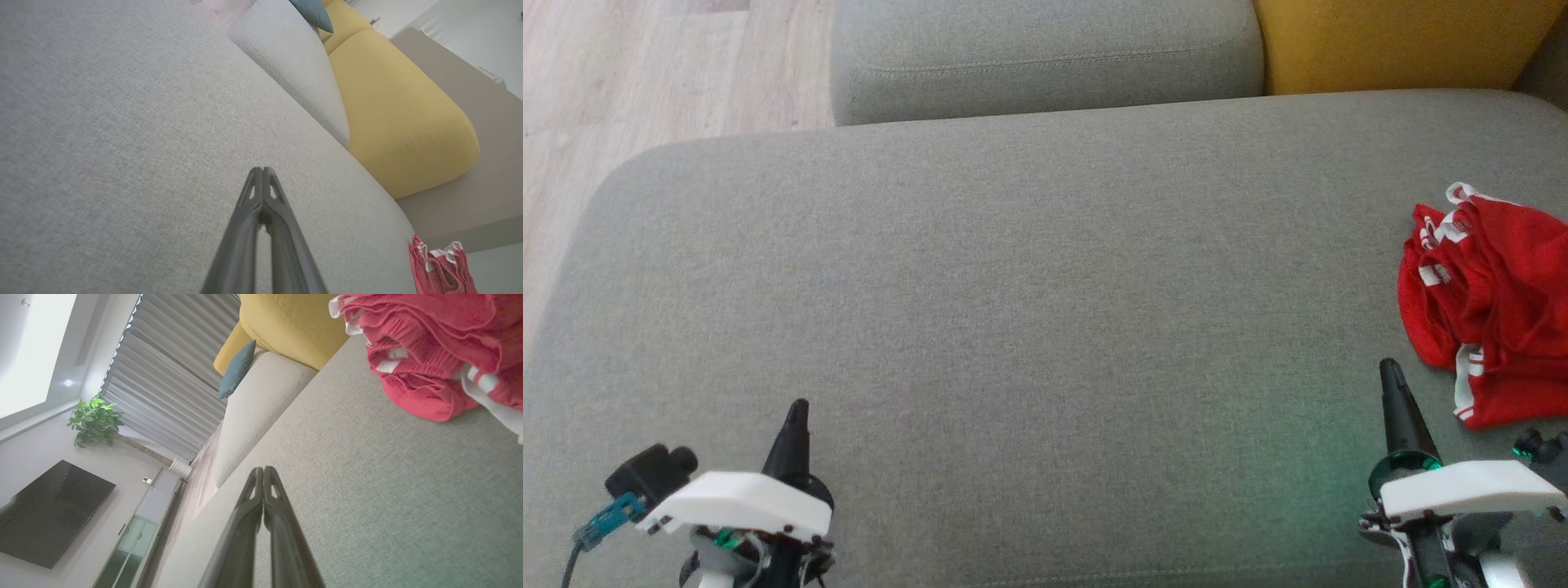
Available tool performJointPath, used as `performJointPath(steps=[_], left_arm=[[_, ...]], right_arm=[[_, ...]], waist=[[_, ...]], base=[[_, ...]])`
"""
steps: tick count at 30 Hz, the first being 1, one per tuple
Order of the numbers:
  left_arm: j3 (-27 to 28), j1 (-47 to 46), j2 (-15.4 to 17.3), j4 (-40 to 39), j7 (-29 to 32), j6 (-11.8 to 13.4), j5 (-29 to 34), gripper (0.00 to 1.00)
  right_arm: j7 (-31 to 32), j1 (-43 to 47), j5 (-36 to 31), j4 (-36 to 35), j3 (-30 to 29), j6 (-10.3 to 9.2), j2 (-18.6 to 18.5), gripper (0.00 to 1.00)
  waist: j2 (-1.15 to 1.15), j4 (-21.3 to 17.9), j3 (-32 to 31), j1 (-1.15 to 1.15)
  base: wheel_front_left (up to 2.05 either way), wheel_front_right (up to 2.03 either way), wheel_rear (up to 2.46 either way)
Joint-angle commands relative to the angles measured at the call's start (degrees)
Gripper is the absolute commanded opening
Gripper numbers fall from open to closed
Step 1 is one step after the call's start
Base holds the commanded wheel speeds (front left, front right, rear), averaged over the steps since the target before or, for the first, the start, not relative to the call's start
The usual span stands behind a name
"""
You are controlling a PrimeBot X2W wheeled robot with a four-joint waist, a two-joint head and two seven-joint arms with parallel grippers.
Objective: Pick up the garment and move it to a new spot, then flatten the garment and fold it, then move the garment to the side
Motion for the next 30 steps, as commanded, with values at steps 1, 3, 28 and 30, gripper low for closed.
performJointPath(steps=[1, 3, 28, 30], left_arm=[[2.5, -3.2, 0.4, -1.5, 0.3, -0.9, -1.8, 0.0], [2.9, -3.3, 0.2, -1.4, 0.6, -1.3, -3.0, 0.0], [8.5, -4.7, -1.8, -0.2, 4.2, -6.2, -18.2, 0.0], [8.9, -4.8, -2.0, -0.1, 4.5, -6.6, -19.5, 0.0]], right_arm=[[0.1, -3.5, 2.0, -1.5, 0.2, 0.11, -1.3, 0.0], [0.1, -3.7, 3.3, -1.3, 0.1, 0.11, -1.3, 0.0], [1.2, -5.7, 19.0, 1.3, -1.4, 0.15, -1.4, 0.0], [1.2, -5.9, 20.3, 1.5, -1.6, 0.15, -1.4, 0.0]], waist=[[0.0, 0.0, 0.0, 0.0], [0.0, 0.0, 0.0, 0.0], [0.0, 0.4, 0.0, 0.0], [0.0, 0.4, 0.1, 0.0]], base=[[0.0, 0.0, 0.0], [0.0, 0.0, 0.0], [0.0, 0.0, 0.0], [0.0, 0.0, 0.0]])
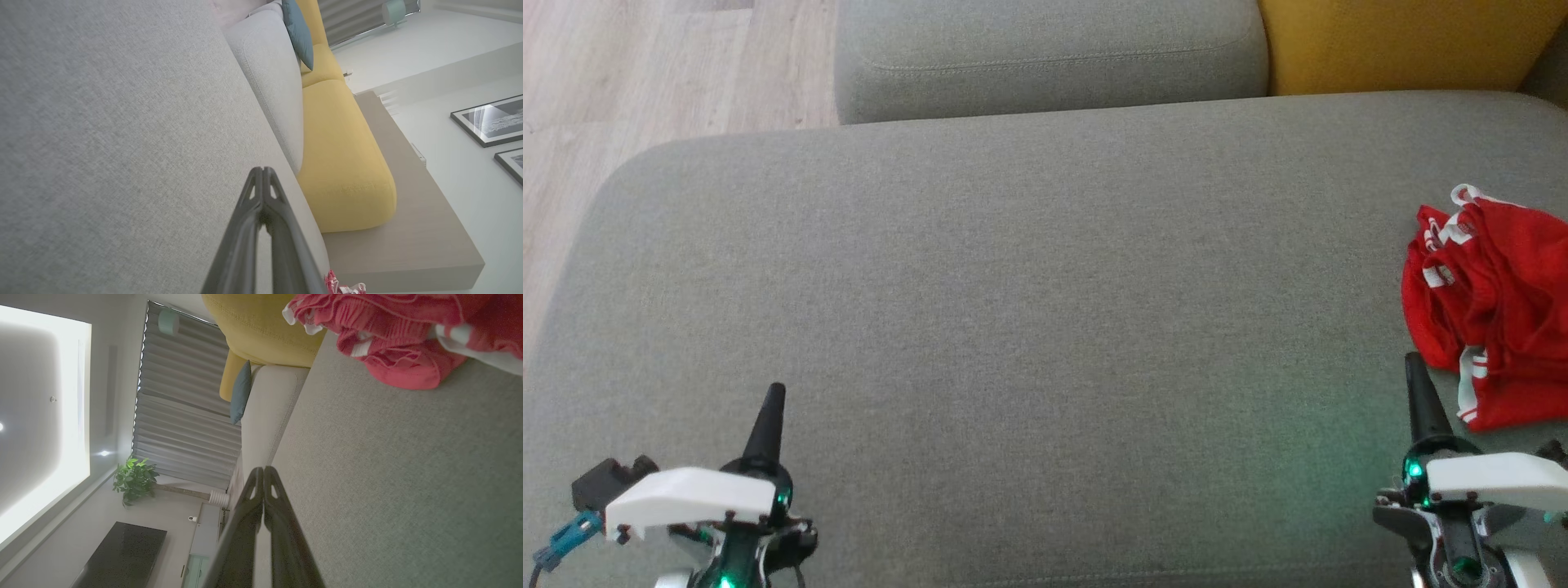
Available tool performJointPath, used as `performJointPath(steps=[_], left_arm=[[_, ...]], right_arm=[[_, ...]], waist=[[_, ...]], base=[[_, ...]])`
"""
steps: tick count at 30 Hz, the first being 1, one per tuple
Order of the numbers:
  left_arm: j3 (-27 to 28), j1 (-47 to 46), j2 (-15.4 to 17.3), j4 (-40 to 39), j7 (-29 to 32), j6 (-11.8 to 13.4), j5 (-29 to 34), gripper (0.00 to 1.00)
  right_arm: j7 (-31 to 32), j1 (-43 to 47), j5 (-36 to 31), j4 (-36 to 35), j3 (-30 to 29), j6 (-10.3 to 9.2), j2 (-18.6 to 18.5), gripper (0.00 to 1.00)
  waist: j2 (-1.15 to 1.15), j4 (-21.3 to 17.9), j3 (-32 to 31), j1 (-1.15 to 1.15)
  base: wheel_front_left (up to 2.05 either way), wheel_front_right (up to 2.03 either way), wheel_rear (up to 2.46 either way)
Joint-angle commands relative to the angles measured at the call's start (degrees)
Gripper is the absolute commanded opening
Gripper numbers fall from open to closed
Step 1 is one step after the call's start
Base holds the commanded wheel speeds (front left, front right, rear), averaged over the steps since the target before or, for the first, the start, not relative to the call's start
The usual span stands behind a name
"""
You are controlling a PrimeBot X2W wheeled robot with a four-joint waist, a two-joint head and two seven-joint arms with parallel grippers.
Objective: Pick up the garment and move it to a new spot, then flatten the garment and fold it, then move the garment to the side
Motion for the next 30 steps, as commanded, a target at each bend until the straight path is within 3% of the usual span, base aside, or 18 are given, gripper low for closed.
performJointPath(steps=[1, 30], left_arm=[[2.2, -3.7, 0.2, -1.5, 0.3, -0.8, -1.3, 0.0], [9.1, -5.4, -2.5, 0.1, 4.9, -6.7, -19.5, 0.0]], right_arm=[[0.3, -3.6, 1.5, -1.5, 0.5, 0.15, -1.2, 0.0], [1.8, -6.1, 20.2, 1.7, -1.5, 0.2, -1.1, 0.0]], waist=[[0.0, 0.0, 0.0, 0.0], [0.0, 0.4, 0.0, 0.0]], base=[[0.0, 0.0, 0.0], [0.0, 0.0, 0.0]])
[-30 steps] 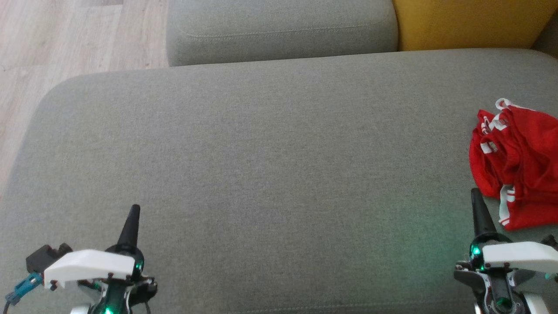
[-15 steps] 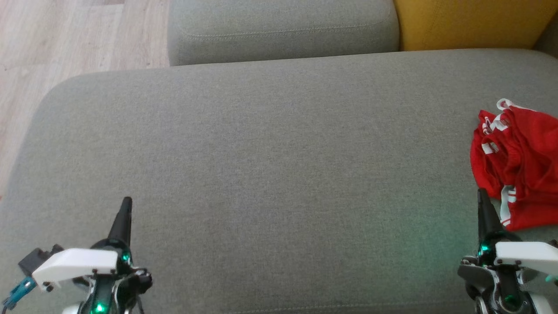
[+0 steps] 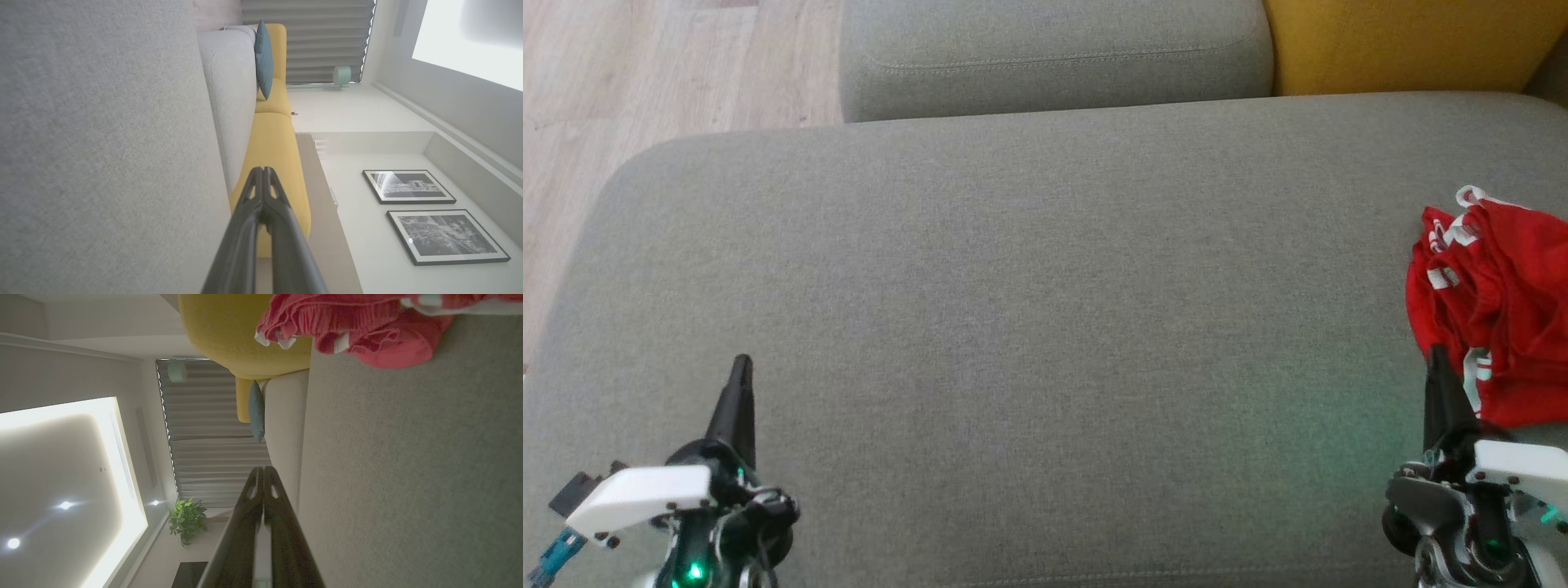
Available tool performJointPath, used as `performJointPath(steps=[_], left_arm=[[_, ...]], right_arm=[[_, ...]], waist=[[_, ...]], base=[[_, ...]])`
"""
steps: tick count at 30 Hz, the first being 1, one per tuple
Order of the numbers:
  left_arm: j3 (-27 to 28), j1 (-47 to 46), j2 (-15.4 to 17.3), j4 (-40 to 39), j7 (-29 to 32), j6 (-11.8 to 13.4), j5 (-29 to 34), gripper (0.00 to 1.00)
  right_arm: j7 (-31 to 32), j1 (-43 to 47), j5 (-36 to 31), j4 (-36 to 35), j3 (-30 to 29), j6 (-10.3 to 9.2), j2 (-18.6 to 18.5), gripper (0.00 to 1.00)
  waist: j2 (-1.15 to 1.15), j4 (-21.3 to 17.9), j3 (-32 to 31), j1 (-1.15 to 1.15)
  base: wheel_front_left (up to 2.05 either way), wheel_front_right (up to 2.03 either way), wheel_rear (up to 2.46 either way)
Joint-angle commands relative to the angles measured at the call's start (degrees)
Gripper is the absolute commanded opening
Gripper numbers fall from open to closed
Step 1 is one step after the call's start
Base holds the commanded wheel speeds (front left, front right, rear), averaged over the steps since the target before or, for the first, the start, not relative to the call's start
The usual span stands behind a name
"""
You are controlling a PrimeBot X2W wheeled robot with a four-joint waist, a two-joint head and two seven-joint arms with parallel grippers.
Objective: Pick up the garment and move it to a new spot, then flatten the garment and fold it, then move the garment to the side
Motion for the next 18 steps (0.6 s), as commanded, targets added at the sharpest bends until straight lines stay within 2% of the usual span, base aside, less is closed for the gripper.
performJointPath(steps=[1, 18], left_arm=[[2.8, -3.4, 0.3, -1.5, 0.5, -0.9, -2.0, 0.0], [3.2, -3.5, 0.1, -1.5, 0.8, -0.9, -1.7, 0.0]], right_arm=[[0.3, -3.0, 2.1, -1.5, 0.9, 0.2, -1.1, 0.0], [0.6, -3.0, 1.7, -1.5, 0.5, 0.2, -0.8, 0.0]], waist=[[0.0, 0.0, 0.0, 0.0], [0.0, 0.0, 0.0, 0.0]], base=[[0.0, 0.0, 0.0], [0.0, 0.0, 0.0]])
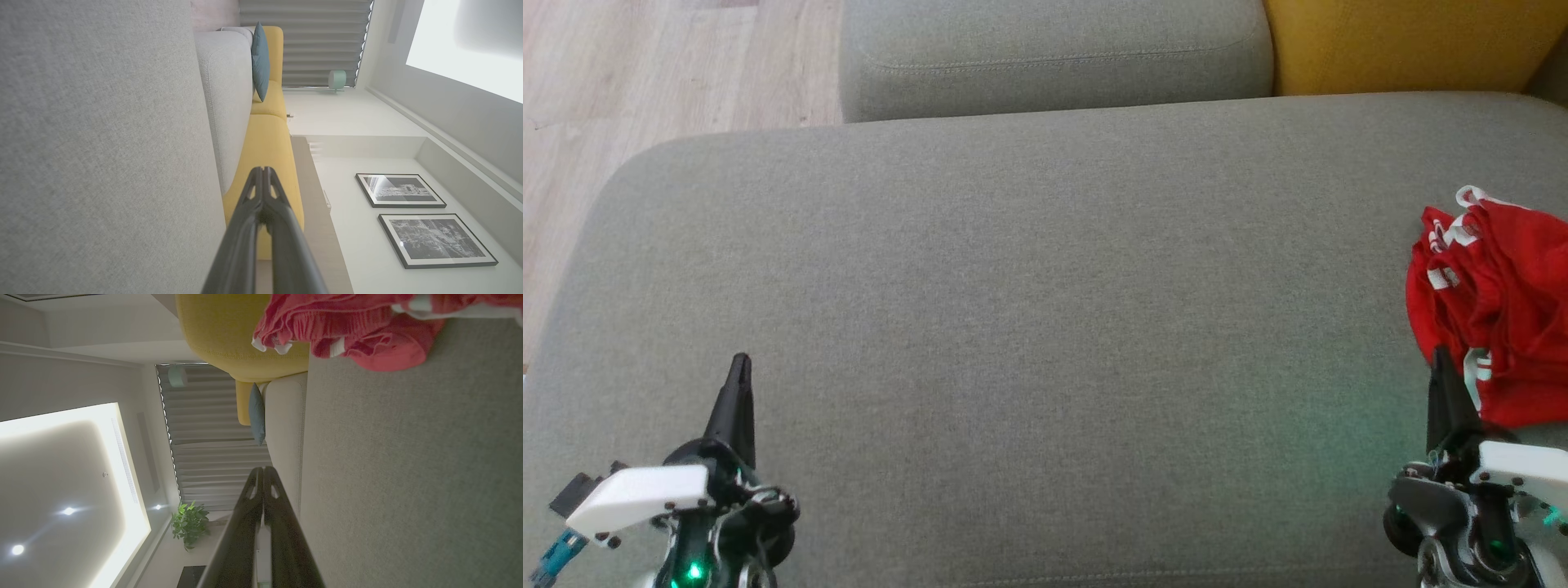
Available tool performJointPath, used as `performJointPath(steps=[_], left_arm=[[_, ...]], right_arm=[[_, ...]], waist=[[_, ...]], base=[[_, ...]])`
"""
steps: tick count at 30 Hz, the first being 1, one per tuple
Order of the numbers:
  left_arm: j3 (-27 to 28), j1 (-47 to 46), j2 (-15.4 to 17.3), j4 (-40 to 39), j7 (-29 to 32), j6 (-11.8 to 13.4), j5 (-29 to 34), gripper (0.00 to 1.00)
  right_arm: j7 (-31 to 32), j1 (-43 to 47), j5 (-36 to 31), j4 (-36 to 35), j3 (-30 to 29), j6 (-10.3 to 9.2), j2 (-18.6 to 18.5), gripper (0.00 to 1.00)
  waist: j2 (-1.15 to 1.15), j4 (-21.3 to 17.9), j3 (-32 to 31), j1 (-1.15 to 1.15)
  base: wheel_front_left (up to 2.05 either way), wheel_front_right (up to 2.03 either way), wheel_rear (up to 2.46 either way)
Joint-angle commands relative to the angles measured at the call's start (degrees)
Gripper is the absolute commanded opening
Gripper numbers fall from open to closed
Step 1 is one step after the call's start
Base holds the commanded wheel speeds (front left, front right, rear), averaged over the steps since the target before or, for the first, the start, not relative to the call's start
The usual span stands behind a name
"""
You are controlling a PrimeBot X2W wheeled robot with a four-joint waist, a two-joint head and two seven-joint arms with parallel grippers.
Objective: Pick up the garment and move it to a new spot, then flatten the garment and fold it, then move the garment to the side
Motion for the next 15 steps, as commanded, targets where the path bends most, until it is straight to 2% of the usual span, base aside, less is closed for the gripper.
performJointPath(steps=[1, 15], left_arm=[[2.3, -3.1, 0.5, -1.5, 0.4, -0.4, 0.1, 0.0], [2.6, -3.1, 0.3, -1.5, 0.6, -0.4, 0.3, 0.0]], right_arm=[[0.6, -3.0, 0.2, -1.8, 1.1, 0.2, -0.8, 0.0], [0.8, -3.0, 0.0, -1.7, 0.8, 0.2, -0.6, 0.0]], waist=[[0.0, 0.0, 0.0, 0.0], [0.0, 0.0, 0.0, 0.0]], base=[[0.0, 0.0, 0.0], [0.0, 0.0, 0.0]])
